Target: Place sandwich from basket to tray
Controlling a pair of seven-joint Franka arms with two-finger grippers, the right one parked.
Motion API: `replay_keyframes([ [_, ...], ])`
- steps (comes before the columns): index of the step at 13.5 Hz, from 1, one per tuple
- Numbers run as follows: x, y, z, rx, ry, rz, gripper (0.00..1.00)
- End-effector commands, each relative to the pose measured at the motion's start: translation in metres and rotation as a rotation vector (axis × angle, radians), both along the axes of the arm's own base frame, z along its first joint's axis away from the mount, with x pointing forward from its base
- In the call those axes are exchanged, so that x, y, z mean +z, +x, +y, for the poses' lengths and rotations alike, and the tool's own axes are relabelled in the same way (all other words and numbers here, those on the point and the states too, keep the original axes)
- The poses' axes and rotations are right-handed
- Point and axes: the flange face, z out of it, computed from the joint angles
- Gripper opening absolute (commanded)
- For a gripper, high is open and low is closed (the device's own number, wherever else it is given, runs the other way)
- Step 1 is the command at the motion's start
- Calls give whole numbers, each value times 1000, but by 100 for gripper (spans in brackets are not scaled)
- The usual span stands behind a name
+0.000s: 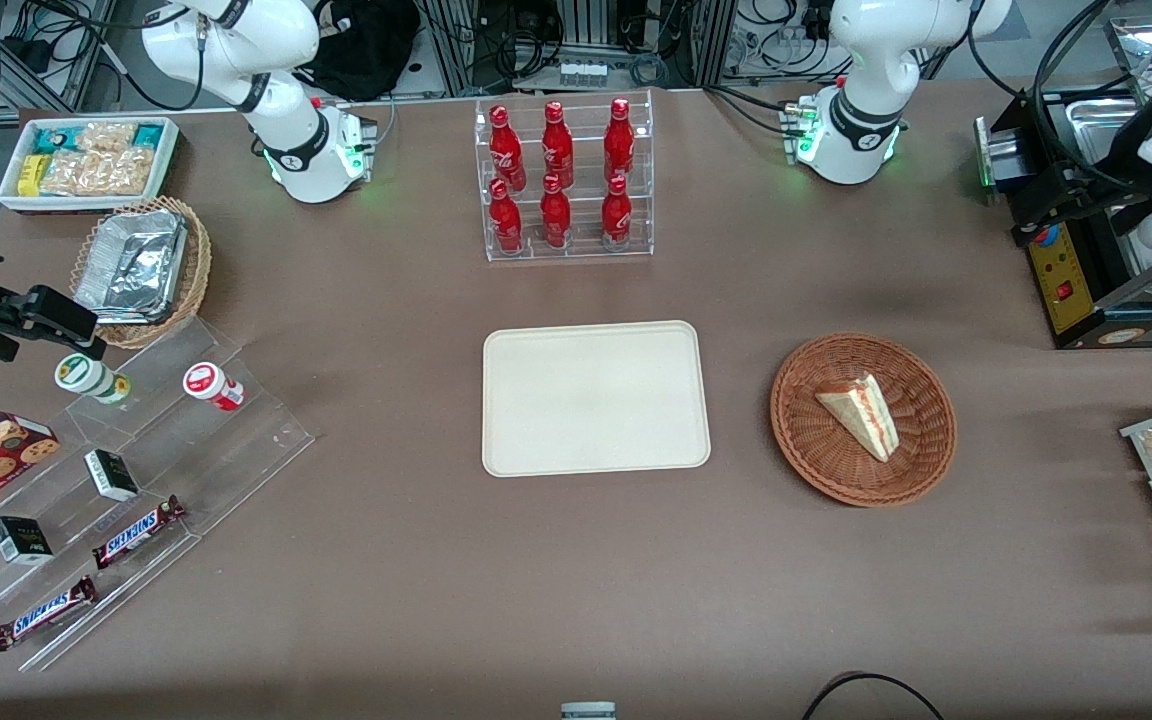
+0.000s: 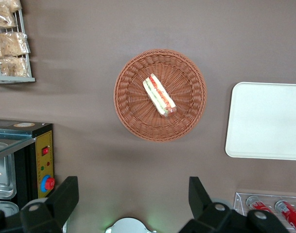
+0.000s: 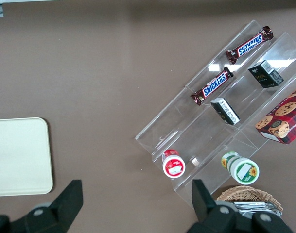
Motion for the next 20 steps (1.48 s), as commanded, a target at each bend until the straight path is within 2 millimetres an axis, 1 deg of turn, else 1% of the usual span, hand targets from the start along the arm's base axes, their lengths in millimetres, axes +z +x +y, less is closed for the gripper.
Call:
replay_keyframes([
  [1,-2,-4,1,24,17,0,100],
  [2,-3,-2,0,24,15,0,100],
  [3,-10,1,1,24,17,15,100],
  [4,-24,4,2,24,20,44,100],
  [5,-51,11,3,26,27,91,100],
  [6,-73,13,1,23,30,115,100],
  [9,-146,16,0,29,31,103,100],
  [12,-206,20,-4,146,26,27,100],
  [14,-245,17,-9,311,10,-53,100],
  [15,-262,14,-13,364,-2,-85,100],
  [17,-288,11,-17,491,-22,-124,100],
  [18,-301,12,-19,544,-28,-124,100],
  [20,-329,12,-33,603,-19,-79,100],
])
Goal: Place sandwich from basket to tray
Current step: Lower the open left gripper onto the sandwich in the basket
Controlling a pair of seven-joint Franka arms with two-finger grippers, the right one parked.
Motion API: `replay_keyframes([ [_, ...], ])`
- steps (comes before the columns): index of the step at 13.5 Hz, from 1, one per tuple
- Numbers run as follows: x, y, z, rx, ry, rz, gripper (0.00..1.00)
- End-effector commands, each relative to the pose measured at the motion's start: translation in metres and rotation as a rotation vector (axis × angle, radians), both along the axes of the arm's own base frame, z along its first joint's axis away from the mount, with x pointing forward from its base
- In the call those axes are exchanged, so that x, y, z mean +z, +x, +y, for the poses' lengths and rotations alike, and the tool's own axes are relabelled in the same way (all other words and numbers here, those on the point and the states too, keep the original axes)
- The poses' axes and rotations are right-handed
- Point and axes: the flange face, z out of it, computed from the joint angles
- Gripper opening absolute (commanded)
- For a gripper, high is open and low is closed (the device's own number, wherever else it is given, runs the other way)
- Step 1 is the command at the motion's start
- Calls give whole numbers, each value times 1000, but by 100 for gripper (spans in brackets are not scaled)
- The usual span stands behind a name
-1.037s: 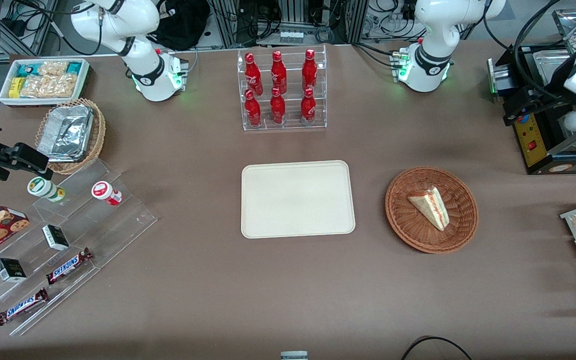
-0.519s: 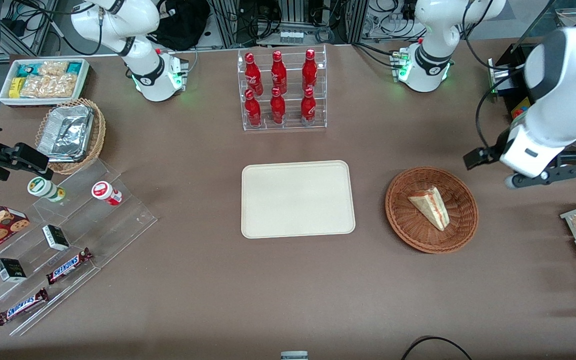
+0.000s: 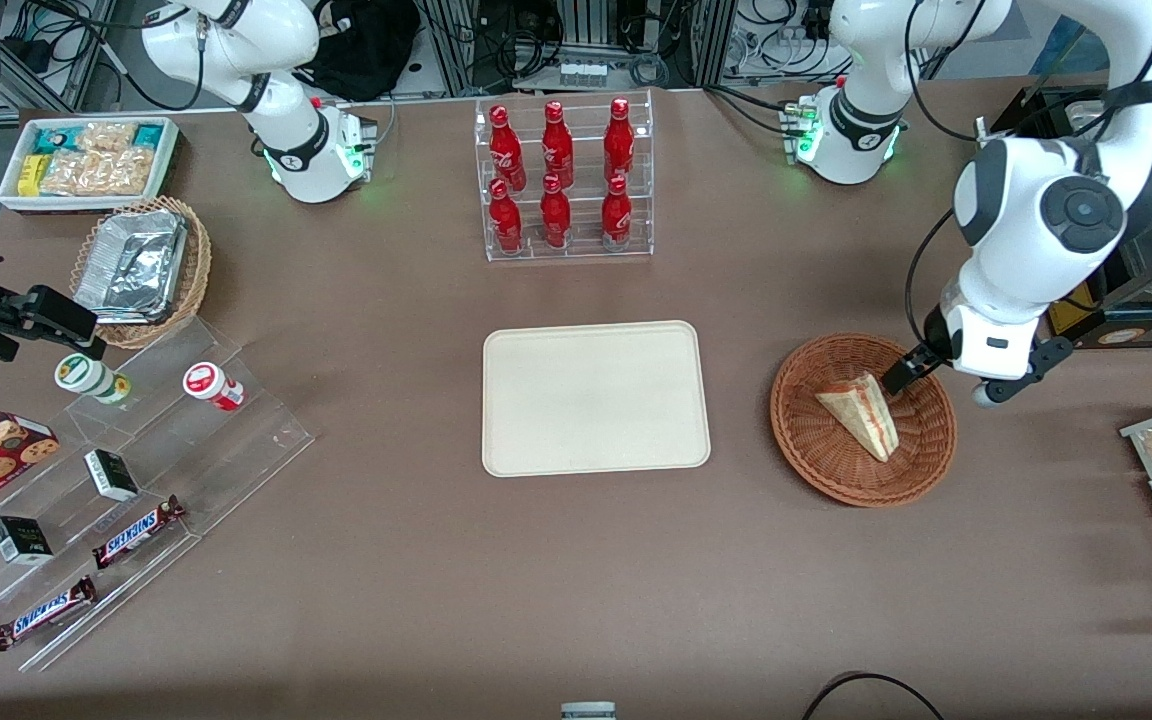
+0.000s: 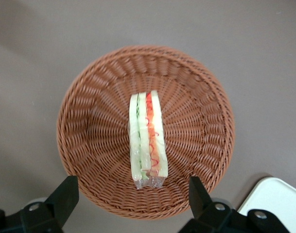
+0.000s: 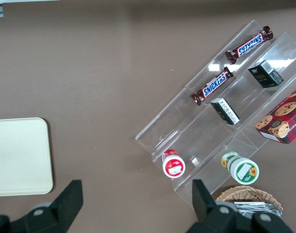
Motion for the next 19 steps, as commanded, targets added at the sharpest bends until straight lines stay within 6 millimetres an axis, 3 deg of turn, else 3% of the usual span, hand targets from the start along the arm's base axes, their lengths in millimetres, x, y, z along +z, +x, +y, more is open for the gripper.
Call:
replay_keyframes([
  [1,-30,-2,-12,66,3,32,100],
  [9,-100,6,-15,105,-33,53,100],
  [13,-116,6,-15,98,-35,75,97],
  [14,-114,7,-14,102,-36,72,70],
  [15,-113,8,-14,101,-36,70,29],
  [16,-111,9,-14,97,-36,67,10],
  [19,-90,18,-14,97,-28,69,5],
])
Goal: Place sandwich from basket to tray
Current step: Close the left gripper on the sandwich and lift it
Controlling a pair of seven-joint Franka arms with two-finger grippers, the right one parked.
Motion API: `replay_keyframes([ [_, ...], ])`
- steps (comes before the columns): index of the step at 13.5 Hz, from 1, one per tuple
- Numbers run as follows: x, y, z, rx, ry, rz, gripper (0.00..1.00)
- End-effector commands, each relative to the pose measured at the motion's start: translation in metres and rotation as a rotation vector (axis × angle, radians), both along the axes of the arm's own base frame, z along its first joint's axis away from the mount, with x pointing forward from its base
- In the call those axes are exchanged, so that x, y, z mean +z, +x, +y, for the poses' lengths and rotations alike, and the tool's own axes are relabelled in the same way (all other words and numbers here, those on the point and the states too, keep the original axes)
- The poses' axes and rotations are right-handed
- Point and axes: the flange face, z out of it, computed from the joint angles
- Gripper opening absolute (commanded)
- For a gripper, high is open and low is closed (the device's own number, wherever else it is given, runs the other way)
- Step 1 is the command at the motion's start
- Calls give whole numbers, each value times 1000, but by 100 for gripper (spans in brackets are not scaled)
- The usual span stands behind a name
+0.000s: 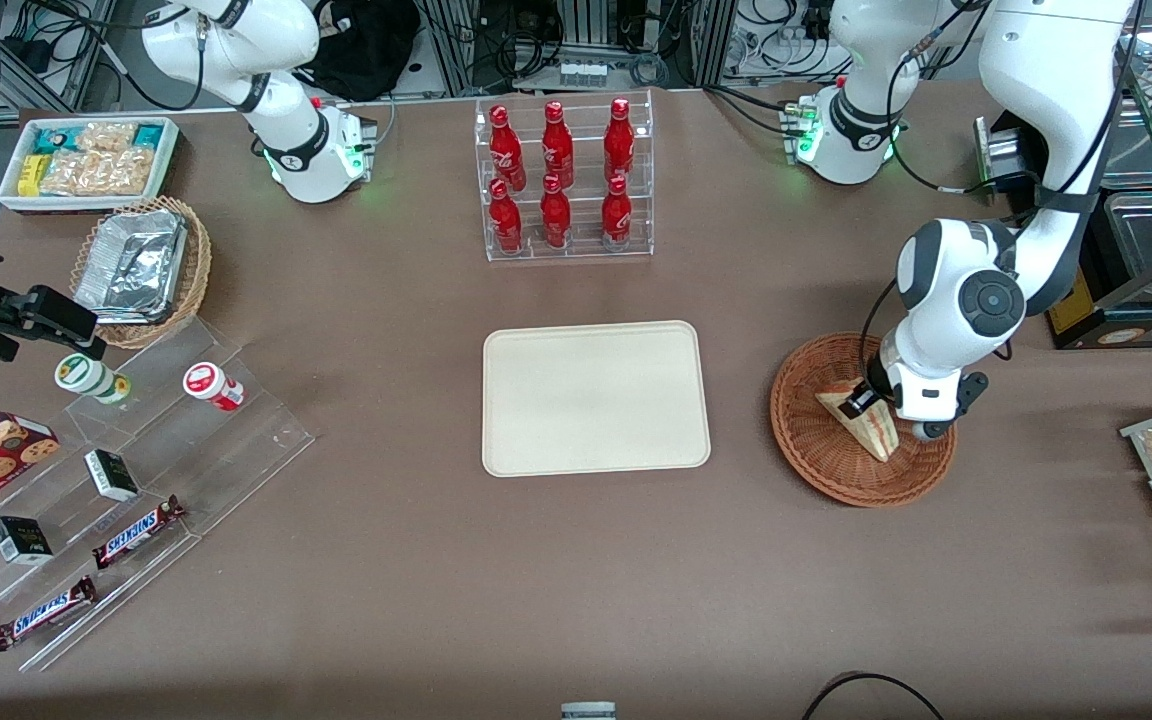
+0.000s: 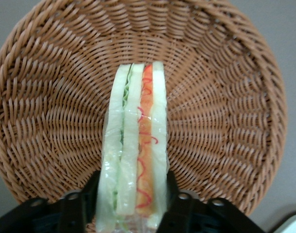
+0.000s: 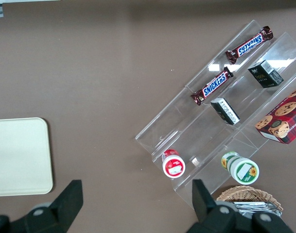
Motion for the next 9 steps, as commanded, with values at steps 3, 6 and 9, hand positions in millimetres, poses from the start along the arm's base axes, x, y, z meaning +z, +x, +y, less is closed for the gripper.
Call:
replay_keyframes([
  [3,61,20,-6,-2,31,24,5],
  [6,132,31,-41,-49,54,75,5],
  [9,197,32,-122,-167,48,69,5],
])
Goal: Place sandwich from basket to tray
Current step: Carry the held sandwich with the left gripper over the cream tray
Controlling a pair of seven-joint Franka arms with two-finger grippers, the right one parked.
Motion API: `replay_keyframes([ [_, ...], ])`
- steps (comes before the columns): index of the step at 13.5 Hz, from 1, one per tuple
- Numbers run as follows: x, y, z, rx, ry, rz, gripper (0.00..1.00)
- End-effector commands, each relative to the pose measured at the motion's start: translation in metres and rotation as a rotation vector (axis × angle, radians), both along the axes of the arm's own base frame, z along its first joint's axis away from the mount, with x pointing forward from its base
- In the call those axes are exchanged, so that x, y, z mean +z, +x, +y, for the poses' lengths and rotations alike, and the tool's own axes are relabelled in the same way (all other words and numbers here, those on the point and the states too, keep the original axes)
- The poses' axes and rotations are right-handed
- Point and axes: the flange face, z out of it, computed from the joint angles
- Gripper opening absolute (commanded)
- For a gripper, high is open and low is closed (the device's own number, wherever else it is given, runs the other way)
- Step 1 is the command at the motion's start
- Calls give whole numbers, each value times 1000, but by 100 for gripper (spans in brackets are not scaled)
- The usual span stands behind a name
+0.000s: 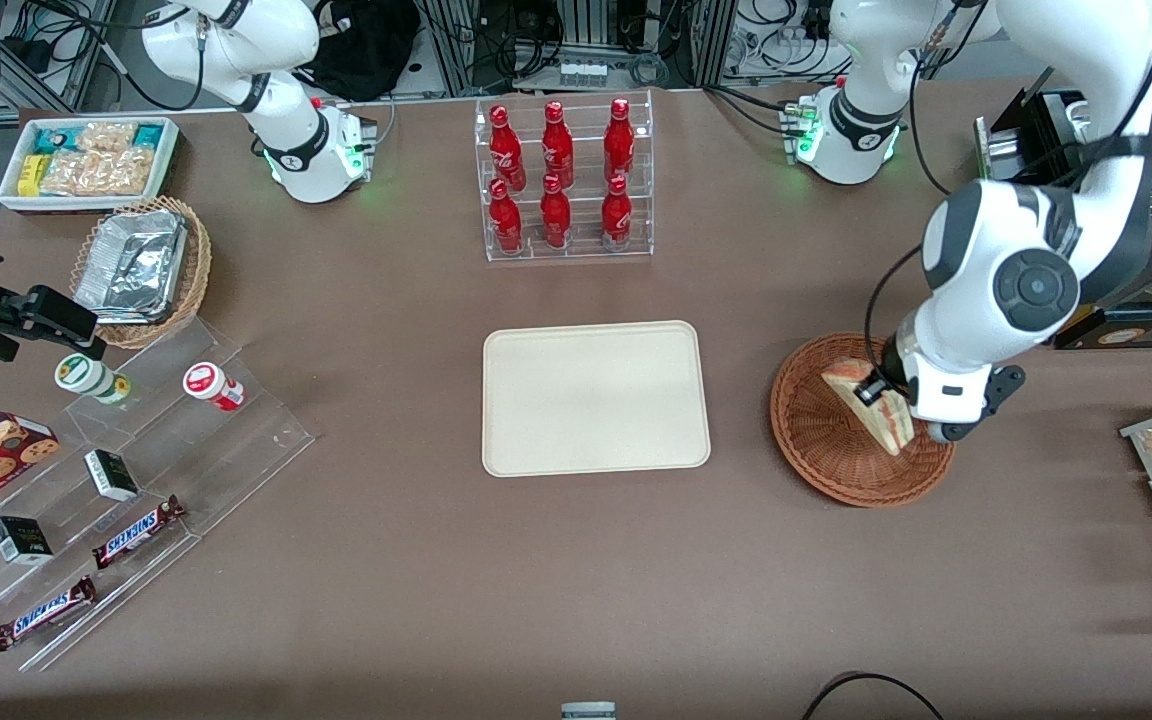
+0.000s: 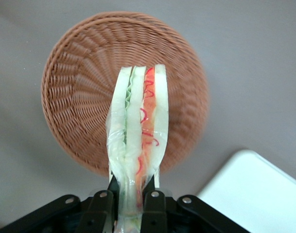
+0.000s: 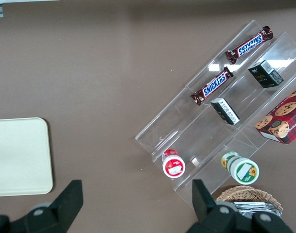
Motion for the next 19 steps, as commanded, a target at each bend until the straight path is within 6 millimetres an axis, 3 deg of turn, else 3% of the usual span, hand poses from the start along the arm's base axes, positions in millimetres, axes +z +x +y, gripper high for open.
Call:
replay_keyframes([
  [1,47,-3,-82,-97,-14,-28,6],
  [3,44,-21,-139,-176,-22,-33,6],
  [5,26,-41,-195,-262,-18,-16,7],
  [10,-41,-78,-288,-403,-42,4,8],
  [13,-91,-90,-320,-451,-60,3,8],
  [15,-116,-91,-327,-464,-66,6,8],
  [17,-135,-97,-342,-481,-76,3,10],
  [19,-146,-90,-349,-478,-86,4,10],
])
